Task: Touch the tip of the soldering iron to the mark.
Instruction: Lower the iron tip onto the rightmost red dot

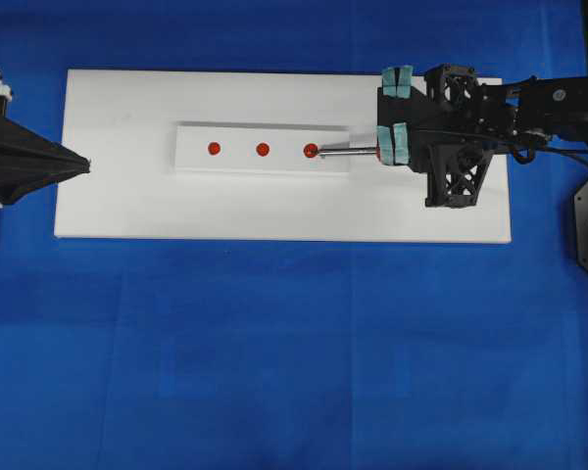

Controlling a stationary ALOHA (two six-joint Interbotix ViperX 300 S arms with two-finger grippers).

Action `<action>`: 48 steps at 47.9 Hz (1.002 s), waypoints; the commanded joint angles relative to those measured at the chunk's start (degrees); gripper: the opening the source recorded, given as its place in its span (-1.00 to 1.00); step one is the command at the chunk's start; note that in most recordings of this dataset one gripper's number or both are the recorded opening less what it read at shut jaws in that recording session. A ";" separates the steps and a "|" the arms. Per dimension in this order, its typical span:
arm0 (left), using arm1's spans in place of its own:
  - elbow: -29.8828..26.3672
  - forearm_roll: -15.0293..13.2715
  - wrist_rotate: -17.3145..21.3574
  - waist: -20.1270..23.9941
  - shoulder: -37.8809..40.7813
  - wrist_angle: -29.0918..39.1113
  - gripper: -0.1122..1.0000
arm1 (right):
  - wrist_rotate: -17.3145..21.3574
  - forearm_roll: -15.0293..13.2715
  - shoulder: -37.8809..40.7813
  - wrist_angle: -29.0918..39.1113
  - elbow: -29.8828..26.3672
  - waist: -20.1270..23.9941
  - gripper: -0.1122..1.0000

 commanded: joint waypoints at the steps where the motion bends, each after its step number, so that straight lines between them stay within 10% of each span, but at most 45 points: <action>1: -0.44 0.18 0.09 0.09 0.35 -0.26 -0.80 | -0.09 0.09 -0.53 -0.35 -0.79 -0.09 -0.69; 48: -0.44 0.18 0.09 0.00 0.35 -0.35 -0.80 | 0.00 0.09 -1.14 0.97 -0.97 -0.09 -0.69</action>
